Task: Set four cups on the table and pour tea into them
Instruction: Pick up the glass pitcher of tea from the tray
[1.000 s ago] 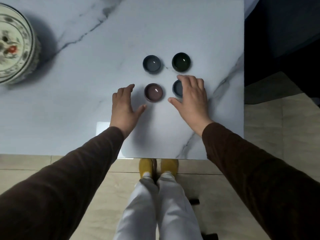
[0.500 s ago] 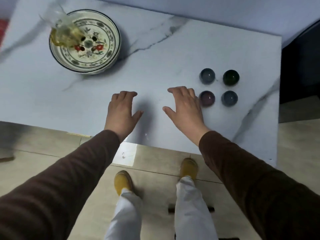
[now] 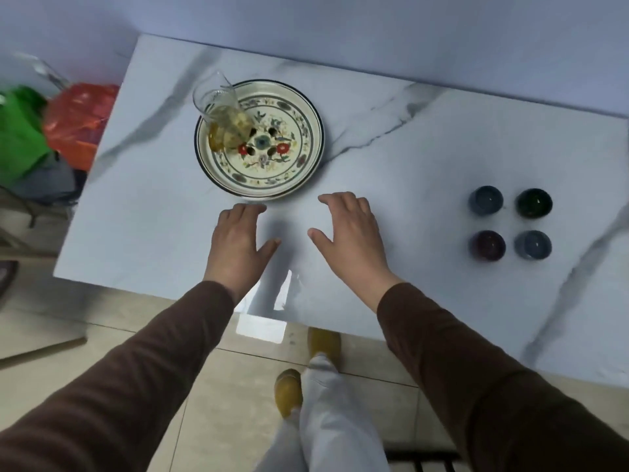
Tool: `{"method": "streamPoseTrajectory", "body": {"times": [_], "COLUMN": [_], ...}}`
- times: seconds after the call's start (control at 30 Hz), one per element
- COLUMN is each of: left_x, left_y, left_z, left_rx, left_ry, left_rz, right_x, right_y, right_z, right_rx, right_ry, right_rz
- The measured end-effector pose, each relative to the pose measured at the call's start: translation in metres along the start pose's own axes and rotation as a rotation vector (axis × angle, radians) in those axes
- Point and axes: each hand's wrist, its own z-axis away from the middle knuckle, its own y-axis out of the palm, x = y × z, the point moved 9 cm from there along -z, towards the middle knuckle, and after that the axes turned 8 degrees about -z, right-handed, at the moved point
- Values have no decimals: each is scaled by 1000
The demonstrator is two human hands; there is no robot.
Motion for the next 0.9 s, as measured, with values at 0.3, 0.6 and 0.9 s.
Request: {"method": "streamPoseTrajectory", "body": {"times": [0.3,0.6,0.9], "left_x": [77,141,163], "left_y": [-28,-52,-48], "left_z": [-65,-131,-176], "left_rx": [-14,53,76], "left_ry": [-21,95,216], "left_rz": [44,82,28], "right_x": [47,102,110], "right_y": [39,94,130], "right_z": [-80,-125,-147], "right_rx": [12,-87,-275], "right_ry": [23,215,406], "right_rz": [-95,-324,-579]}}
